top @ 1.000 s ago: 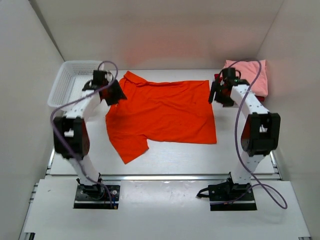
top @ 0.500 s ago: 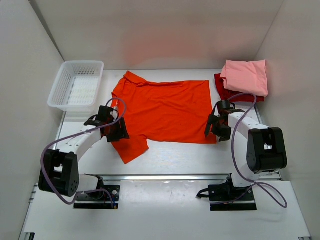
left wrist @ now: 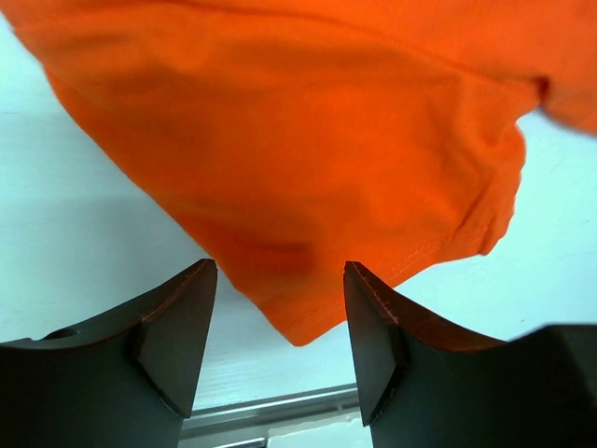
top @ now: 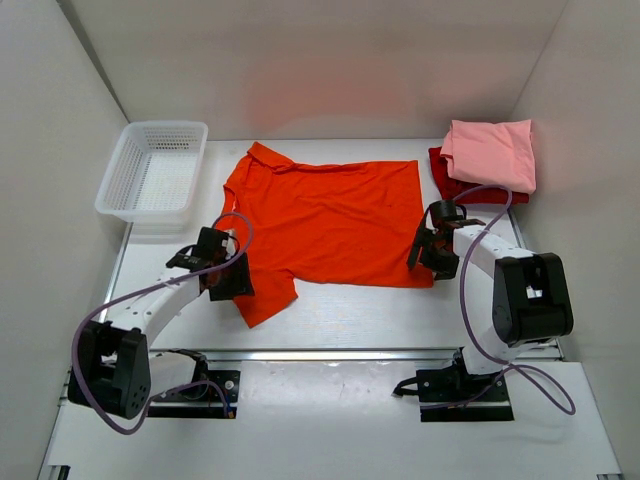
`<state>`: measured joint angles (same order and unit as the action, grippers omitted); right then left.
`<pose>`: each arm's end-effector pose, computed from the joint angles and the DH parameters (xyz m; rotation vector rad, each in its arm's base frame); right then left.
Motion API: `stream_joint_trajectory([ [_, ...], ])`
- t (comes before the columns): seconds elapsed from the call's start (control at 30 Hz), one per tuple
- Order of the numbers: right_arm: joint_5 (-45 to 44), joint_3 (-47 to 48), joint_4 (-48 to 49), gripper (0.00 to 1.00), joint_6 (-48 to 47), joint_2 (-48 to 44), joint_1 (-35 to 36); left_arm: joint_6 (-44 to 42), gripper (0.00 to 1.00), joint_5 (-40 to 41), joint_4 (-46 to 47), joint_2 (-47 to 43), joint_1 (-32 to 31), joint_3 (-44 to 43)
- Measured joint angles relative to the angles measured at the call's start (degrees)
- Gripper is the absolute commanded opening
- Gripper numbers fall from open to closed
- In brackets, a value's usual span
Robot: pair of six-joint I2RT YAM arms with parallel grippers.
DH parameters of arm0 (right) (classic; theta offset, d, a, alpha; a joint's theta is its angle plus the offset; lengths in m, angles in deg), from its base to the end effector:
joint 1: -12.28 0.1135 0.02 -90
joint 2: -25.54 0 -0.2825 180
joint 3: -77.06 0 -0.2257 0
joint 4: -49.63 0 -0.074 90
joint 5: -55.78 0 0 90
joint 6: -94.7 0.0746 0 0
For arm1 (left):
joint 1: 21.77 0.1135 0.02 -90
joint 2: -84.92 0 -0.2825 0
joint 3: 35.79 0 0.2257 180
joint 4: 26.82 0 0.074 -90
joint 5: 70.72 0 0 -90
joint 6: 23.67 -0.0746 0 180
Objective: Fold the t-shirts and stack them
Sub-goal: Grap the side of the flattened tshirt closest away from the robot with both arms
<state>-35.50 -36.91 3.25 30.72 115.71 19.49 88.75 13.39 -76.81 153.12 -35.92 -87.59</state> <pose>0.2744 0.0330 0.1636 0.4641 2.7689 0.1077 0.1833 -0.0541 0.1763 -0.1697 2.7600 -0.3164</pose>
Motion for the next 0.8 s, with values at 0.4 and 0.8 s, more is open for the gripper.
stream_joint_trajectory([
  [0.4, -1.8, -0.5, -0.4, 0.33, 2.7, -0.1, 1.6, -1.4, 0.33, 0.7, -1.9, 5.3, -3.0, 0.0],
  [0.8, 0.5, 0.0, -3.0, 0.01, 3.5, 0.2, 0.8, -3.5, 0.00, -0.2, -4.3, 7.8, -3.3, -5.4],
])
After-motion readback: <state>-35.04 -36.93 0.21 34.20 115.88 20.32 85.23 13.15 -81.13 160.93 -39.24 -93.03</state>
